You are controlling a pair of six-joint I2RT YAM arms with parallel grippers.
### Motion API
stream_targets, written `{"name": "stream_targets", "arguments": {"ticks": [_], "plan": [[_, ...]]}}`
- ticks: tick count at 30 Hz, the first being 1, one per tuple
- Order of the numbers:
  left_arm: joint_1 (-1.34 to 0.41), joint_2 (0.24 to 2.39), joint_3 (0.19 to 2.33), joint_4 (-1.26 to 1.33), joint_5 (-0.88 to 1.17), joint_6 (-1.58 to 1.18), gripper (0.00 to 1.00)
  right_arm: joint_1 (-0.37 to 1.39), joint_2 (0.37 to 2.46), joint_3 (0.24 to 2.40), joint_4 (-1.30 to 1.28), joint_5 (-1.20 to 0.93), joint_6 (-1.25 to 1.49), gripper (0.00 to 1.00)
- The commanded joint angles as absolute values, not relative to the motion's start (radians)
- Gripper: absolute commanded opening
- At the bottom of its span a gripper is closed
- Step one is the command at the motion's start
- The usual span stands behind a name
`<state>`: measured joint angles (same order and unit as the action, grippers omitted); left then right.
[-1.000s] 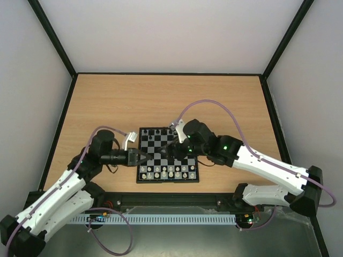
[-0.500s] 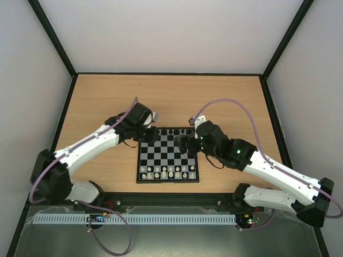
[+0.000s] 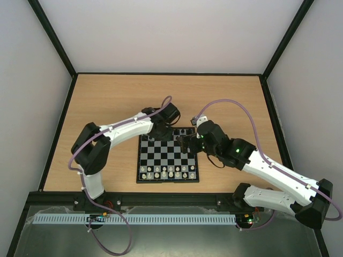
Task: Set up the chess pieces on the board
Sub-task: Place the chess piece on the chessboard.
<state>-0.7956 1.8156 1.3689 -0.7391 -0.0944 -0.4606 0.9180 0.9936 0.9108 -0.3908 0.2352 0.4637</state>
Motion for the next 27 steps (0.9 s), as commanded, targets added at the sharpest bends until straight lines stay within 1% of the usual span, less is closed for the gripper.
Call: {"name": "stream_targets", "arguments": {"ticks": [1, 4, 13, 27], "plan": [[-0.794, 1.871, 1.437, -0.797, -0.185, -0.435, 0.02, 0.91, 0.978, 0.9, -0.398, 0.218, 0.462, 0.99], [-0.79, 1.881, 1.432, -0.764, -0.19, -0.439, 0.02, 0.908, 0.979, 0.9, -0.397, 0.213, 0.461, 0.99], [-0.79, 1.838, 1.323, -0.601, -0.16, -0.465, 0.02, 0.908, 0.983, 0.9, -0.396, 0.2, 0.459, 0.99], [-0.788, 1.845, 1.274, -0.55, -0.155, -0.472, 0.02, 0.907, 0.998, 0.9, -0.394, 0.19, 0.456, 0.99]]}}
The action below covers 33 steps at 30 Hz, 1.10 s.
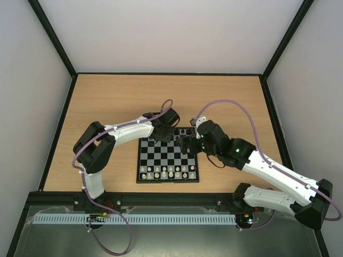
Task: Set up the chess pieces on the board
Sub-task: Place the chess piece on the chessboard.
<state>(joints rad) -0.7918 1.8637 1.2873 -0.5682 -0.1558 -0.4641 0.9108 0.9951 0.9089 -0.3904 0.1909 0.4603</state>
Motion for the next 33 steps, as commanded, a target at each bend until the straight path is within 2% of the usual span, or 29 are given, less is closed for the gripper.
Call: {"name": "stream_targets", "arguments": {"ticks": [1, 33], "plan": [[-0.788, 1.847, 1.276, -0.549, -0.156, -0.472, 0.02, 0.907, 0.999, 0.901, -0.394, 0.191, 0.456, 0.98], [-0.78, 1.91, 1.269, -0.538, -0.155, -0.479, 0.03, 0.907, 1.002, 0.897, -0.388, 0.153, 0.45, 0.99]]}}
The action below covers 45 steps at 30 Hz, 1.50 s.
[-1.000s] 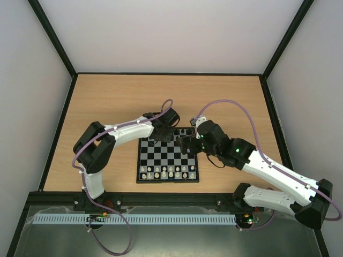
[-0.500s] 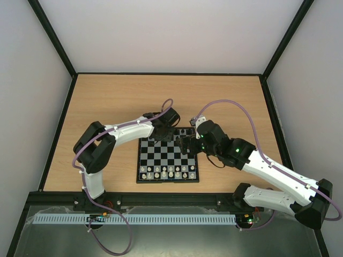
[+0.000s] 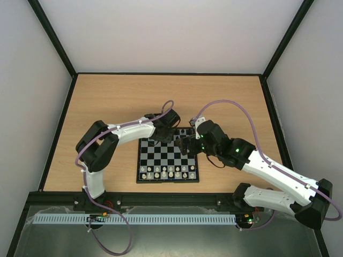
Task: Set up the chess pieces on the board
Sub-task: Place the chess piece on the chessboard, then reset both arms
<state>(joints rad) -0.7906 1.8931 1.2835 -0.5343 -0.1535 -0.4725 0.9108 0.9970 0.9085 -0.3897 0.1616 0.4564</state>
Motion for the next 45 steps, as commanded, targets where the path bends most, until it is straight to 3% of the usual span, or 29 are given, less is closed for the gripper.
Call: {"name": "stream_targets", "arguments": {"ticks": [1, 6, 19, 33, 41, 45], "plan": [[-0.781, 1.91, 1.269, -0.538, -0.155, -0.479, 0.04, 0.907, 1.002, 0.897, -0.388, 0.156, 0.449, 0.98], [-0.781, 1.91, 1.269, -0.538, -0.156, -0.48, 0.06, 0.908, 1.003, 0.896, -0.386, 0.151, 0.449, 0.99], [-0.786, 1.881, 1.273, -0.544, -0.154, -0.488, 0.25, 0.907, 1.006, 0.894, -0.385, 0.141, 0.448, 0.99], [-0.85, 1.642, 1.346, -0.686, -0.242, -0.528, 0.28, 0.908, 1.005, 0.894, -0.386, 0.153, 0.449, 0.99], [-0.858, 1.381, 1.292, -0.673, -0.317, -0.551, 0.43, 0.907, 1.013, 0.896, -0.396, 0.201, 0.459, 0.99], [-0.857, 1.241, 1.203, -0.618, -0.345, -0.567, 0.55, 0.908, 1.006, 0.891, -0.386, 0.235, 0.468, 0.99]]}}
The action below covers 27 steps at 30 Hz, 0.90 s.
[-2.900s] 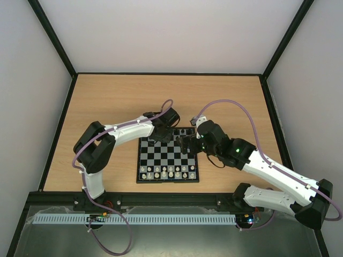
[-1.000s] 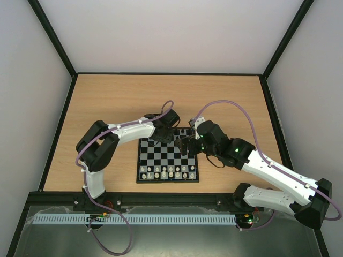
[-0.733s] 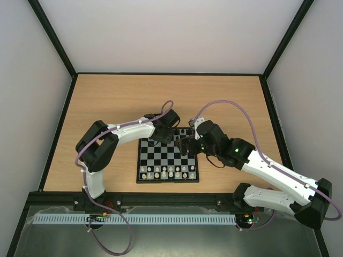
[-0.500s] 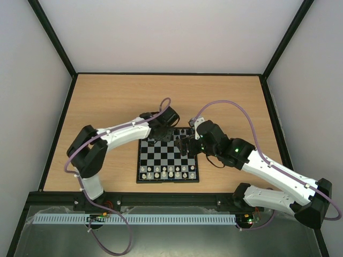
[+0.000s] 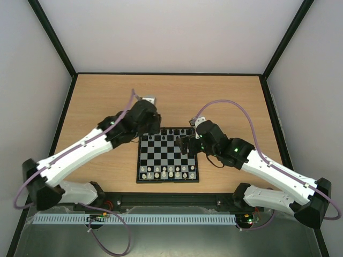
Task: Set up the chess pieces on the board
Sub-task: Reset both arms
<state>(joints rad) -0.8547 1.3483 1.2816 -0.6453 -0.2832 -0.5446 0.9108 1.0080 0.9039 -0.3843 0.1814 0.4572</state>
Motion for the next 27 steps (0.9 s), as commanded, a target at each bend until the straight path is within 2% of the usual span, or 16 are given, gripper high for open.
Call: {"name": "stream_targets", "arguments": {"ticks": [1, 3, 4, 5, 10, 14, 17, 23, 27], "plan": [[-0.856, 1.207, 1.176, -0.606, -0.351, -0.573, 0.6, 0.907, 1.002, 0.888, -0.381, 0.248, 0.469, 0.99], [-0.856, 1.15, 1.129, -0.589, -0.363, -0.582, 0.7, 0.907, 0.995, 0.88, -0.369, 0.287, 0.476, 0.99], [-0.856, 1.123, 1.106, -0.584, -0.369, -0.586, 0.87, 0.907, 0.992, 0.877, -0.365, 0.308, 0.481, 0.99], [-0.857, 1.097, 1.076, -0.578, -0.372, -0.588, 0.97, 0.907, 0.989, 0.873, -0.36, 0.33, 0.488, 0.99], [-0.857, 0.952, 0.967, -0.572, -0.447, -0.631, 0.99, 0.908, 0.982, 0.836, -0.322, 0.41, 0.496, 0.99], [-0.857, 0.848, 0.894, -0.601, -0.559, -0.674, 0.99, 0.908, 1.02, 0.855, -0.377, 0.585, 0.508, 0.98], [-0.849, 0.777, 0.82, -0.563, -0.628, -0.684, 0.99, 0.89, 0.937, 0.798, -0.295, 0.662, 0.479, 0.99], [-0.731, 0.733, 0.692, -0.349, -0.597, -0.64, 0.99, 0.57, 0.763, 0.621, -0.068, 0.548, 0.406, 0.99], [-0.697, 0.764, 0.646, -0.216, -0.637, -0.603, 0.99, 0.437, 0.782, 0.51, 0.124, 0.569, 0.354, 0.99]]}}
